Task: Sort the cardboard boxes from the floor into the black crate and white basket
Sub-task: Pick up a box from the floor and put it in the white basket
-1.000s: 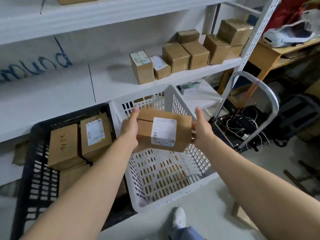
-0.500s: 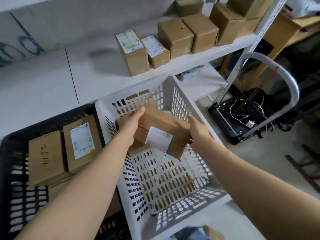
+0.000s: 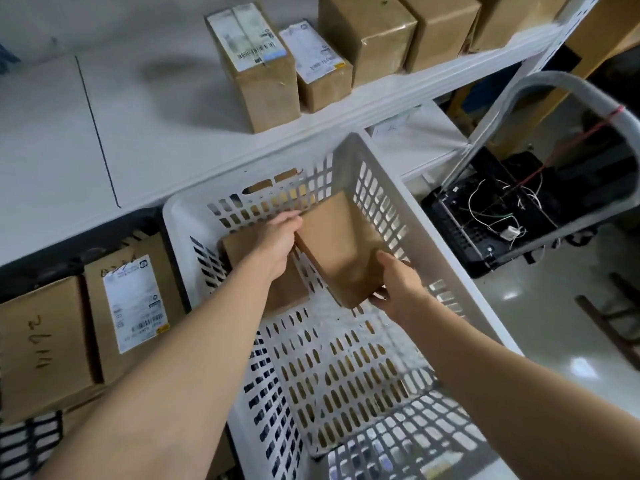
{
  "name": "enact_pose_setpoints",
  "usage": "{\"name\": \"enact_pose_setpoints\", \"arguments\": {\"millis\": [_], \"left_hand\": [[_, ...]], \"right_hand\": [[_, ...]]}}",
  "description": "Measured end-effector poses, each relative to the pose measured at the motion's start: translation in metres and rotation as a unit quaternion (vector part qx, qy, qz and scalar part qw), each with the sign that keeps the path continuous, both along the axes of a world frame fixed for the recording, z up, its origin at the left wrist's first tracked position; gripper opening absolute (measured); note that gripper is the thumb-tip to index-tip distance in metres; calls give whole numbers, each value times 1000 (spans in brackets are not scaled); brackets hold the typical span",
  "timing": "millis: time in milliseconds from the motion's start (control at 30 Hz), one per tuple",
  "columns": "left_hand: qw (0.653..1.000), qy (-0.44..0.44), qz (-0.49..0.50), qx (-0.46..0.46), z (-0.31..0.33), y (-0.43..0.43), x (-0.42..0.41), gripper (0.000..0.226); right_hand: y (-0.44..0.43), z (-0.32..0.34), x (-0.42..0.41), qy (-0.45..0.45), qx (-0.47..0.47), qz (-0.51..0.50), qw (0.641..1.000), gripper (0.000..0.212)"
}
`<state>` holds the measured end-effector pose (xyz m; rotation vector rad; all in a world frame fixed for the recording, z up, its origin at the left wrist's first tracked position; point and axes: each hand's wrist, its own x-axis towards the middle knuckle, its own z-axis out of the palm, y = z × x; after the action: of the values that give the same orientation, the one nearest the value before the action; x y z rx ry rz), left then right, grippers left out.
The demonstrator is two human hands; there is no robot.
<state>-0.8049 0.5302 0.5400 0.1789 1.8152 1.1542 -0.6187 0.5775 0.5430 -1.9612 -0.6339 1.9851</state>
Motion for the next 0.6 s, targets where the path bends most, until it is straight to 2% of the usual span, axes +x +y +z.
{"name": "enact_pose_setpoints", "arguments": {"millis": [67, 200, 267, 400, 533, 600], "left_hand": [[1000, 3, -11, -16, -11, 4, -8, 31], [998, 4, -18, -56, -31, 12, -19, 35], [998, 7, -13, -65, -39, 16, -24, 36], [998, -7, -11, -58, -47, 20, -29, 46], [999, -35, 10, -39, -45, 18, -26, 58], [998, -45, 17, -31, -40, 15, -24, 59]], "right_hand": [[4, -7, -9, 12, -7, 7, 1000, 28], [8, -24, -24, 11, -27, 33, 999, 36], [9, -34, -28, 5, -39, 41, 998, 33], [13, -48, -33, 8, -33, 49, 998, 21], [14, -46, -41, -6, -24, 64, 998, 34], [14, -40, -44, -23, -24, 78, 996, 30]]}}
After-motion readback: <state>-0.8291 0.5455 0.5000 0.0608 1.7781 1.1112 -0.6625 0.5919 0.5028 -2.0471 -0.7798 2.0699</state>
